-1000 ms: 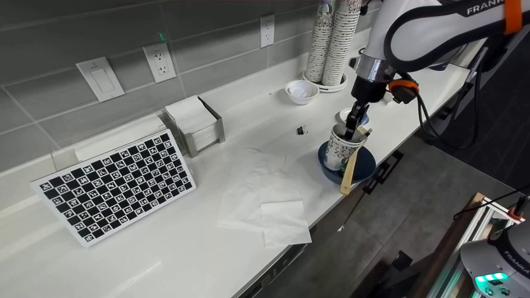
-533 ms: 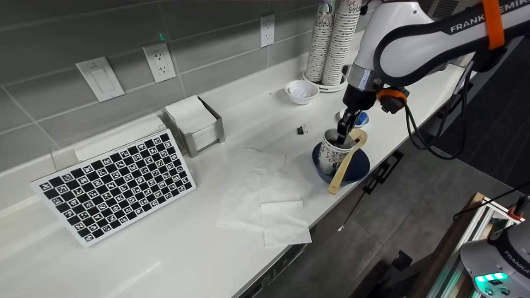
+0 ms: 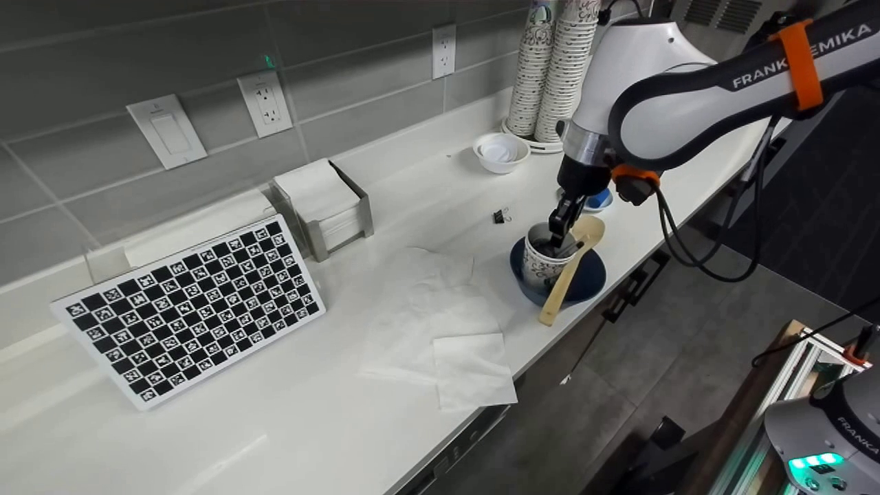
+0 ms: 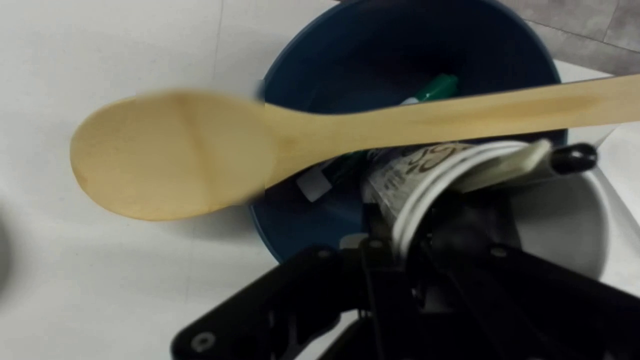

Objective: Put the coffee cup onto the blue bowl

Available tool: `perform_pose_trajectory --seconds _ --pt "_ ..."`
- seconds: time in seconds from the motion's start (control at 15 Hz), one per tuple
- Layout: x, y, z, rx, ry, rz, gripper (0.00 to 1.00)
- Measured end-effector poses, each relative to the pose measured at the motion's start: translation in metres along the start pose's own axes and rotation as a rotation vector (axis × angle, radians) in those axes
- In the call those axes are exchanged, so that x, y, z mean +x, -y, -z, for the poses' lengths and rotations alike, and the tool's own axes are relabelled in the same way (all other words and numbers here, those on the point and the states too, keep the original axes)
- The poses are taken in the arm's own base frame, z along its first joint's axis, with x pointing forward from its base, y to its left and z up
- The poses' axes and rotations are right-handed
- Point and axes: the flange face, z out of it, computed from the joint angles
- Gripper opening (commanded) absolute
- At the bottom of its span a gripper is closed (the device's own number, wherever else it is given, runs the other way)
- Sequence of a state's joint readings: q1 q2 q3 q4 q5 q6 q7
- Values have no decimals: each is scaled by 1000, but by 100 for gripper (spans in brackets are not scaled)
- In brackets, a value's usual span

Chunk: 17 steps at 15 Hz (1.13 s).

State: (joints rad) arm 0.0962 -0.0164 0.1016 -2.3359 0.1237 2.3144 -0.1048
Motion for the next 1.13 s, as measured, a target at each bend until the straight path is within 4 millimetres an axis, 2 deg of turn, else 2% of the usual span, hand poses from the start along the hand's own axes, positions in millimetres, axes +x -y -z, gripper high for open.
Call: perform_pose_trajectory --seconds 0.27,0.53,0.93,1.13 --pt "4 7 2 -9 -6 -14 70" --pt "16 7 20 -8 -48 -39 98" --pt "30 -6 51 -5 -115 -97 100" --pt "31 -20 79 0 -171 -130 100"
